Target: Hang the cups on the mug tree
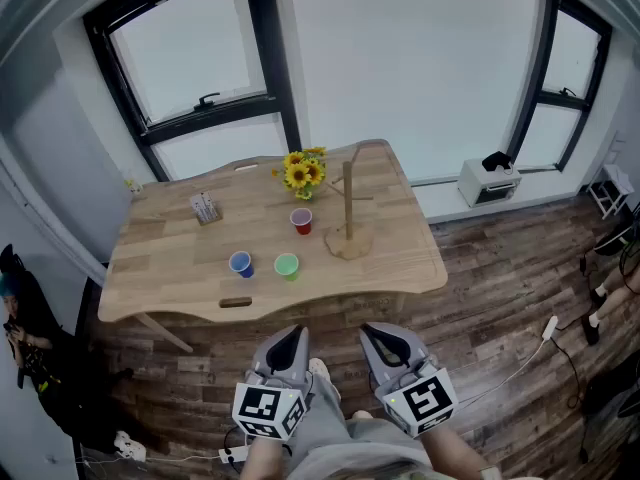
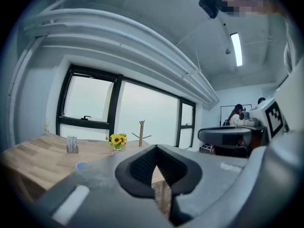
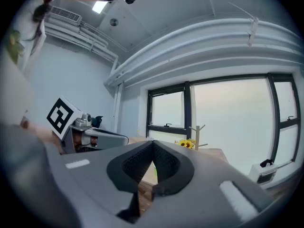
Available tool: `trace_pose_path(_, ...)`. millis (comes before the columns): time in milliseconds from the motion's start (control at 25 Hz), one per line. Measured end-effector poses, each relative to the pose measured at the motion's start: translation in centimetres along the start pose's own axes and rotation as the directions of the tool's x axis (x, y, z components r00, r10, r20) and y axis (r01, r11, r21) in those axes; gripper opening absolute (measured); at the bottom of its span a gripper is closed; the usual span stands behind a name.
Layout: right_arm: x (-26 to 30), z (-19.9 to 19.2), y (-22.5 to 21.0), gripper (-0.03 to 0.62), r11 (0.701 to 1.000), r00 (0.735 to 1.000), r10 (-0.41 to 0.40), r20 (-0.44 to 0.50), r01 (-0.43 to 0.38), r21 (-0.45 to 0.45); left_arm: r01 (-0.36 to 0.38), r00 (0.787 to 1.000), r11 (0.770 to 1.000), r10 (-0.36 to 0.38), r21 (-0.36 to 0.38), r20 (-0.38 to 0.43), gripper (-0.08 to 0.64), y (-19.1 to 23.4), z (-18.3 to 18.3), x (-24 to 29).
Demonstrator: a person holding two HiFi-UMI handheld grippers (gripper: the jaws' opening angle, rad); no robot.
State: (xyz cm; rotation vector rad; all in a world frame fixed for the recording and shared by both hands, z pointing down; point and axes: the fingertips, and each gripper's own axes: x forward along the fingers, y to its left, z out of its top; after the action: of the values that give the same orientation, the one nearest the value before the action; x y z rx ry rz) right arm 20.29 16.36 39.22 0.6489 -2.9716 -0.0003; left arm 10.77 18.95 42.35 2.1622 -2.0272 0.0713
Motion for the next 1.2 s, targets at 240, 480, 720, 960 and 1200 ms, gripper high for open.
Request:
trace_pose_path(240, 0.8, 0.2, 0.1, 0.000, 0.999, 0.999, 0.022, 0.031, -0.021, -0.024, 0.004, 1.000, 1.000, -0.004, -0.002, -0.009, 0.003, 0.4, -0.2, 0.9)
trace_pose_path(480, 2.9, 0.0, -1.2, 0.000, 0.999, 1.000, 0.011, 0.020, -0.010, -0.050, 0.000, 1.000, 1.000, -0.001, -0.006, -0.017, 0.003, 2.2, -0.4, 2.2)
trace_pose_path(720, 6.4, 0.2, -2.5, 0.067, 0.995, 1.000, 0.023, -0.006, -0.023, -0.096, -0.007, 1.000, 1.000, 0.007, -0.011, -0.023, 0.003, 4.8, 0.1, 4.0)
trace_pose_path(960, 11.0, 0.6, -3.2, 0.214, 0.983, 0.996, 0.078, -0.051, -0.085, -0.160, -0.035, 0.999, 0.999, 0.034, -0.019, -0.022, 0.003, 8.3, 1.2, 6.5)
trace_pose_path(1200, 15.0, 0.1, -4.1, 0.228, 0.977, 0.992, 0.104, -0.076, -0.116, -0.178, -0.069, 0.997, 0.997, 0.068, -0.018, -0.033, 0.003, 11.9, 1.4, 8.5)
